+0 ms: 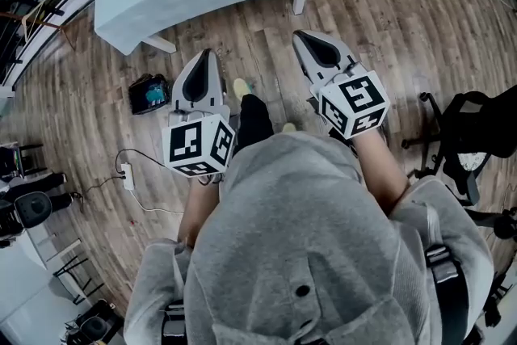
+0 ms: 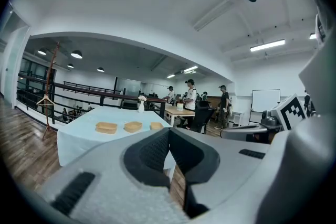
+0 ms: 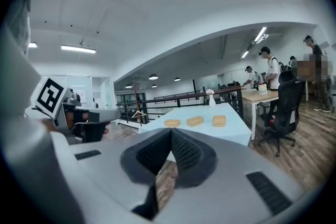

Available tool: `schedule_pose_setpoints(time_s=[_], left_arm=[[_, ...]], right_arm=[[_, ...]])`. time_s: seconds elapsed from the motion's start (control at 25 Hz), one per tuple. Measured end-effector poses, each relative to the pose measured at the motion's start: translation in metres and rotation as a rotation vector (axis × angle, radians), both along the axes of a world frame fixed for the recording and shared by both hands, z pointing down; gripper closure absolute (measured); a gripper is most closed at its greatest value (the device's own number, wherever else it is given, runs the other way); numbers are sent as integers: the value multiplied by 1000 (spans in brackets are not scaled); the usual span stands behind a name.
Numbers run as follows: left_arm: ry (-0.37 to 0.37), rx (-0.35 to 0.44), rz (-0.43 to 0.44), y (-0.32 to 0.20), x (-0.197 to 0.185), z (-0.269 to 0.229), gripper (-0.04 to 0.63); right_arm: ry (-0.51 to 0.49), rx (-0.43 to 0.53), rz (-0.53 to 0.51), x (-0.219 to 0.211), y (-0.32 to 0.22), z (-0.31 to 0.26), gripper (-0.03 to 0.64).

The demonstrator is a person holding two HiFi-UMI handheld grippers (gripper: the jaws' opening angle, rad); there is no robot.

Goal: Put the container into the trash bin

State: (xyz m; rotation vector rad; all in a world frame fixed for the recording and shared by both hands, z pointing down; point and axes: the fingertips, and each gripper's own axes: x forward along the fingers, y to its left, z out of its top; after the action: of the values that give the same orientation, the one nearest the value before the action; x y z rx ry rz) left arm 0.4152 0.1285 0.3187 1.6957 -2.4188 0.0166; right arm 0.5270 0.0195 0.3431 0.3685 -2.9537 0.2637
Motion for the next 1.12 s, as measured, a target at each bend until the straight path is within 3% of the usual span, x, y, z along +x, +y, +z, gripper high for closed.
schedule_pose_setpoints(time_s=[0.36, 1.12], left_arm=[[-4, -32, 3, -37, -53, 7, 577], [-8, -59, -40, -81, -226, 2, 577]], right_arm=[[16, -24, -13, -59, -35, 5, 592], [73, -15, -40, -224, -86, 0, 592]])
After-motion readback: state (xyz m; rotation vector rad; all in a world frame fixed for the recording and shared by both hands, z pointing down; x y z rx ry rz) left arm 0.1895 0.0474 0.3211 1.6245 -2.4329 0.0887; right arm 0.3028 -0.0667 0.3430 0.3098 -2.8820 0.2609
